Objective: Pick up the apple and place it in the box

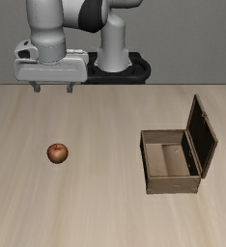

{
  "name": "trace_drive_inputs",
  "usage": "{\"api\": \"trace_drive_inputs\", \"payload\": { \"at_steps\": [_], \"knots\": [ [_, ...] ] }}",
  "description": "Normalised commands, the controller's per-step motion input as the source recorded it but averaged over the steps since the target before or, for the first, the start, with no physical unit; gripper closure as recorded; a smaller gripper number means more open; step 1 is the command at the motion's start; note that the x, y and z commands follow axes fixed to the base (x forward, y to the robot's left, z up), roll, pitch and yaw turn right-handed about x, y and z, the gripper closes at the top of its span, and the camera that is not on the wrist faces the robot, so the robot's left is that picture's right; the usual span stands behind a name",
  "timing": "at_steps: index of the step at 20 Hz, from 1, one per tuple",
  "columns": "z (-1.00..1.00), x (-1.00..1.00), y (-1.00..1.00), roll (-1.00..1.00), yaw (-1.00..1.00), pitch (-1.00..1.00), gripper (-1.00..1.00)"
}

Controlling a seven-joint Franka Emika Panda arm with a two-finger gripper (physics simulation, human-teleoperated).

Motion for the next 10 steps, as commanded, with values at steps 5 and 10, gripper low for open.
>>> {"api": "trace_drive_inputs", "payload": {
  "at_steps": [5, 10],
  "knots": [
    [-0.4, 0.6, 0.0, 0.0, 0.0, 0.0, -1.0],
    [-1.0, 0.0, 0.0, 0.0, 0.0, 0.0, -1.0]
  ]
}}
